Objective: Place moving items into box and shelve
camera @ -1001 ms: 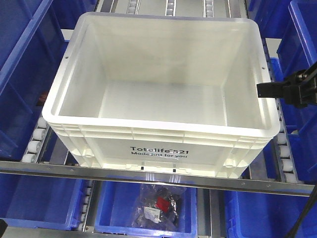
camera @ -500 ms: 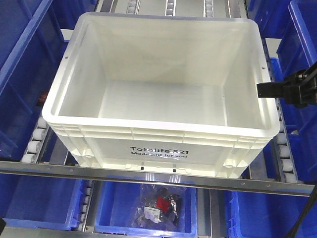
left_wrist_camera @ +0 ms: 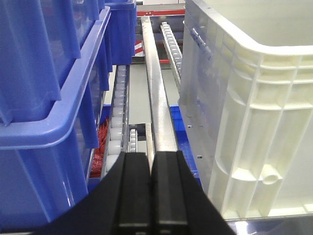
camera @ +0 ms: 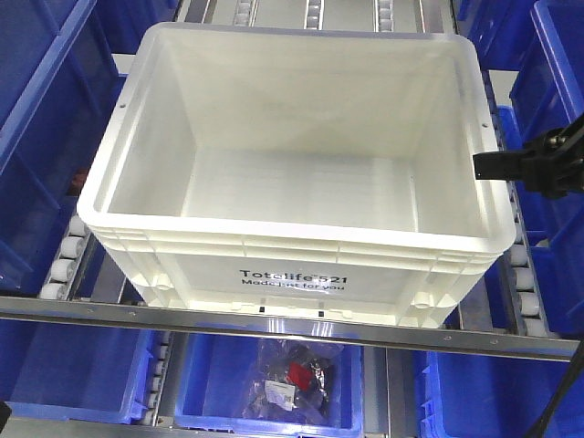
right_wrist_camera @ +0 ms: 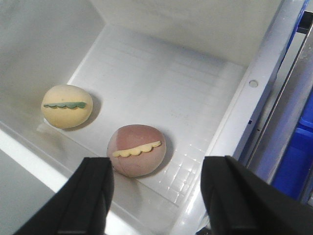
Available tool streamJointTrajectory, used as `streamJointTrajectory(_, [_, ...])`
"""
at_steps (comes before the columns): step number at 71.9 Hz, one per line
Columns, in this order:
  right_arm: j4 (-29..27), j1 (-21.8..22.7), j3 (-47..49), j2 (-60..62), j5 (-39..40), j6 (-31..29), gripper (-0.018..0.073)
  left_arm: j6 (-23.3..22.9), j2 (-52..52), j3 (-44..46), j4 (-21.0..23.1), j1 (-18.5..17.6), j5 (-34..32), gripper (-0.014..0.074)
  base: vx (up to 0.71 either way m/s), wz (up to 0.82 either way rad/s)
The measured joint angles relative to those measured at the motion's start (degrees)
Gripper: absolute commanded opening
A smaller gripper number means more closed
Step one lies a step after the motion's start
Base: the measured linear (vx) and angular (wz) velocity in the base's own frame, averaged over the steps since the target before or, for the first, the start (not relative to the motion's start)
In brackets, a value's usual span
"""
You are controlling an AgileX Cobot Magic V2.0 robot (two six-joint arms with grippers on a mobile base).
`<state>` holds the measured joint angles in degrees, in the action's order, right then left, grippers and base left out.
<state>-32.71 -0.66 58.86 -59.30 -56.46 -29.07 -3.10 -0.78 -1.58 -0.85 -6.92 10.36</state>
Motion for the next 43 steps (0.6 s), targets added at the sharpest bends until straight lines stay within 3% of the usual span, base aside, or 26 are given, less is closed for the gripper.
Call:
streamJointTrajectory(14, [2.7, 0.0, 0.0, 6.5, -1.0, 0.2, 0.0435, 0.0, 0.0, 0.0, 0.0, 0.0, 0.0, -0.0006, 0.00, 0.00])
streamJointTrajectory(27, [9.4, 0.4, -0.2, 15.9, -5.8, 5.4, 0.0318, 0.0, 0.0, 0.0, 0.0, 0.0, 0.0, -0.0006, 0.00, 0.00])
streamJointTrajectory(43, [10.8, 9.6, -14.6, 32.9, -4.5, 11.1, 0.0094, 0.0, 0.0, 0.0, 0.0, 0.0, 0.0, -0.0006, 0.00, 0.00])
